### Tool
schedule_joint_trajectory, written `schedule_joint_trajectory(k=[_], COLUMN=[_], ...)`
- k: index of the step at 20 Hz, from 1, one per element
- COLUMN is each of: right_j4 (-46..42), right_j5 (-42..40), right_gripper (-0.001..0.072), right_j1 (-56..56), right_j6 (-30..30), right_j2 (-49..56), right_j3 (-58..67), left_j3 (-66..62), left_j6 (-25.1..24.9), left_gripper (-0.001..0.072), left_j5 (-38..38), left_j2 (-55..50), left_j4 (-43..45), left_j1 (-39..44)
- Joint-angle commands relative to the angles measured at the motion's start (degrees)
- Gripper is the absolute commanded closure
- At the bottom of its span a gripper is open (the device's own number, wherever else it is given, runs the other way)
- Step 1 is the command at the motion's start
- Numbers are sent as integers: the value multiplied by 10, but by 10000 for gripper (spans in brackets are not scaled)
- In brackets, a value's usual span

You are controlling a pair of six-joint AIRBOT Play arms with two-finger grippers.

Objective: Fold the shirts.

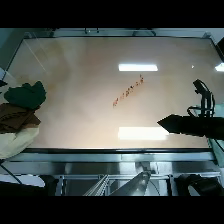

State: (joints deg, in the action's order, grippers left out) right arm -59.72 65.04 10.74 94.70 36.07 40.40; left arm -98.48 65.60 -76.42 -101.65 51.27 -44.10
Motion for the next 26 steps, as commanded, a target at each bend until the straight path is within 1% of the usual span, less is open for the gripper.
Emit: schedule_joint_trajectory(k=[1, 6, 8, 11, 12, 14, 15, 16, 17, 19, 20, 22, 23, 26], right_j4=[7, 11, 11, 11, 11, 11, 11, 11, 11, 10, 10, 9, 9, 9], right_j5=[-5, -7, -7, -7, -7, -7, -7, -7, -7, -7, -7, -8, -8, -18], right_gripper=[688, 689, 688, 688, 688, 689, 689, 689, 688, 688, 688, 688, 688, 688], right_j1=[0, 0, 0, 0, 0, 0, 0, 0, 0, 0, 0, 0, 0, 0], right_j6=[0, 0, 0, 0, 0, 0, 0, 0, 0, 0, 0, 0, 0, -4], right_j2=[0, 0, 0, 0, 0, 0, 0, 0, 0, 0, 0, 0, 0, 0], right_j3=[0, 0, 0, 0, 0, 0, 0, 0, 0, 0, 0, 0, 0, 0], left_j3=[-79, -157, -183, -190, -190, -191, -191, -191, -191, -191, -191, -191, -191, -190], left_j6=[14, 16, 30, 30, 30, 30, 30, 30, 28, 22, 12, 8, -3, -6], left_gripper=[-13, -13, -13, -13, -13, 11, 142, 459, 692, 680, 681, 681, 682, 682], left_j5=[-16, -40, -47, -43, -33, -6, 5, 16, 27, 41, 39, 20, -3, -84], left_j2=[-120, -205, -233, -253, -253, -243, -236, -226, -217, -195, -183, -158, -139, -99], left_j4=[3, 4, 43, 149, 169, 177, 177, 177, 177, 177, 177, 173, 155, 59], left_j1=[-3, 3, 25, 84, 105, 144, 163, 184, 201, 242, 264, 309, 336, 410])
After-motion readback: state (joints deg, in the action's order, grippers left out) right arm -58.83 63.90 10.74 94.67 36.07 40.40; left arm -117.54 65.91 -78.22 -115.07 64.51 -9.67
